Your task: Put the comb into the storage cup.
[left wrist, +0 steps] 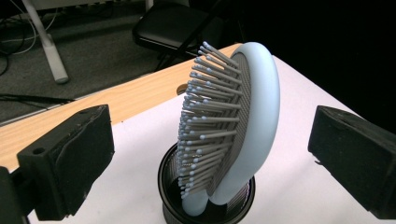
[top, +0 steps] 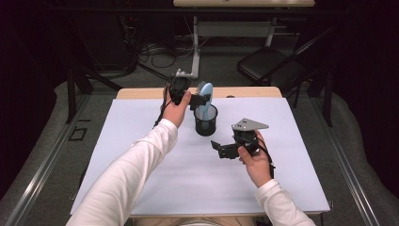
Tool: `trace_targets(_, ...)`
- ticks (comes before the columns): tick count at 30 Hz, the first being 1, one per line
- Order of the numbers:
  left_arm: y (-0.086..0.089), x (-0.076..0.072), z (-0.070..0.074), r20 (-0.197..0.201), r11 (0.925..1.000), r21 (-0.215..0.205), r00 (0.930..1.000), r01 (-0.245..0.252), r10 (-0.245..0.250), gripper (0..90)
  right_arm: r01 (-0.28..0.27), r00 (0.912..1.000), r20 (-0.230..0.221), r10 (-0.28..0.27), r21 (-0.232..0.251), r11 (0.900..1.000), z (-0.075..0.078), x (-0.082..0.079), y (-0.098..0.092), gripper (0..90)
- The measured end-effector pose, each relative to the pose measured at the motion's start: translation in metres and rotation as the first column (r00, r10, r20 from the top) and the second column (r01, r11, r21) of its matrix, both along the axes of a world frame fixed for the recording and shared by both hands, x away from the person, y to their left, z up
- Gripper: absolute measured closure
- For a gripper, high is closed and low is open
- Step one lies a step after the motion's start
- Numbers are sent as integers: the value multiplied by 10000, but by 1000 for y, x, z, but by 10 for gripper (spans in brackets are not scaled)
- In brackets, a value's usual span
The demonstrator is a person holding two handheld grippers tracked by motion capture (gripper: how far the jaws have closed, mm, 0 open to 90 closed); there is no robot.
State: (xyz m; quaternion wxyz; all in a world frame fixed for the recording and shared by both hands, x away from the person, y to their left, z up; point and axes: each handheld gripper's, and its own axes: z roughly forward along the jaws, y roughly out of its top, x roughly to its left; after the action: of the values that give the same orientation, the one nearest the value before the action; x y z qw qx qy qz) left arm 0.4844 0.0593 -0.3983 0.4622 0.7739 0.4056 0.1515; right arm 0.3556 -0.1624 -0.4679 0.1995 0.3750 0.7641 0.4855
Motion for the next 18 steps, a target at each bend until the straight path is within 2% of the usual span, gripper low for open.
trace_targets(12, 10, -11, 11, 80, 9993, 59, 9993, 356, -356, 4, 22, 10000, 14, -22, 34, 10000, 1, -1, -1, 12)
trace_targets(18, 18, -17, 14, 93, 9988, 225, 9990, 436, -439, 4, 31, 10000, 10, -31, 53, 10000, 1, -1, -1, 12)
